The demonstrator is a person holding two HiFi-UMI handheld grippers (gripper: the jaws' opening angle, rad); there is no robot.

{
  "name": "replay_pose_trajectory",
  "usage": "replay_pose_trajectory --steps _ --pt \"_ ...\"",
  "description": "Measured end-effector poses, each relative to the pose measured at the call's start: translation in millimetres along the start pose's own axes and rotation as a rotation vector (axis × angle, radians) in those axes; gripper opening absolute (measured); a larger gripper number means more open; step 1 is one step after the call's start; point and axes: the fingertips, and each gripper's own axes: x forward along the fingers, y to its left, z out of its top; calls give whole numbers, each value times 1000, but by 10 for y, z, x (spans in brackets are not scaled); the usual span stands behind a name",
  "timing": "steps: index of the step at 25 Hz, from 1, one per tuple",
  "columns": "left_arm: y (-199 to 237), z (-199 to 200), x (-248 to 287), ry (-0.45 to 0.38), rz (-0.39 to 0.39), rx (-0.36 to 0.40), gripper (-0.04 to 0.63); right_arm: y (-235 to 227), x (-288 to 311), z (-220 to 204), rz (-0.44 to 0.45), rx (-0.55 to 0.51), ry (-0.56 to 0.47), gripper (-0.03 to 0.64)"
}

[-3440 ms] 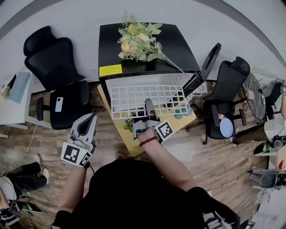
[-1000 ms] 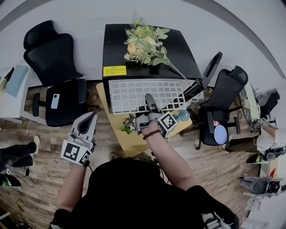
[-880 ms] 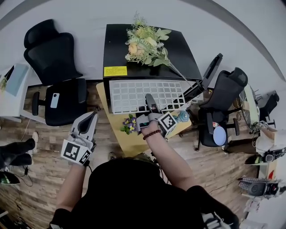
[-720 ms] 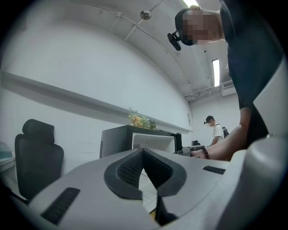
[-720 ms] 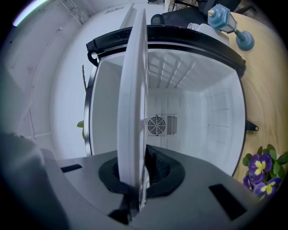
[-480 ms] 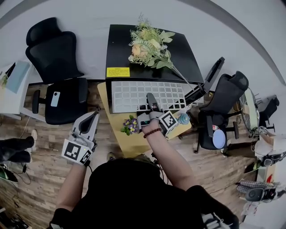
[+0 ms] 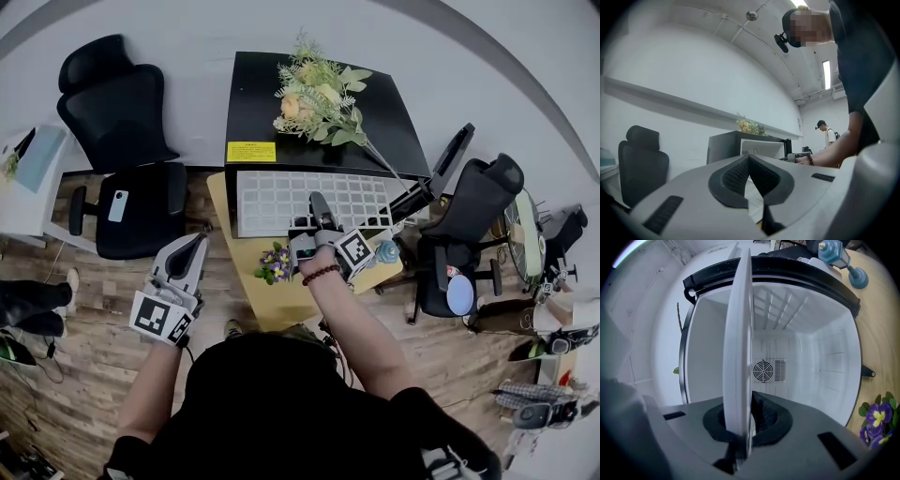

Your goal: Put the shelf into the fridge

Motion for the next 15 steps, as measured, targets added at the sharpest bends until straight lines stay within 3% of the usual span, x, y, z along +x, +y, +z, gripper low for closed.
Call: replay_pose_trajectory --steps 15 --pt "-57 -7 59 8 -17 4 18 -5 212 41 3 -8 5 41"
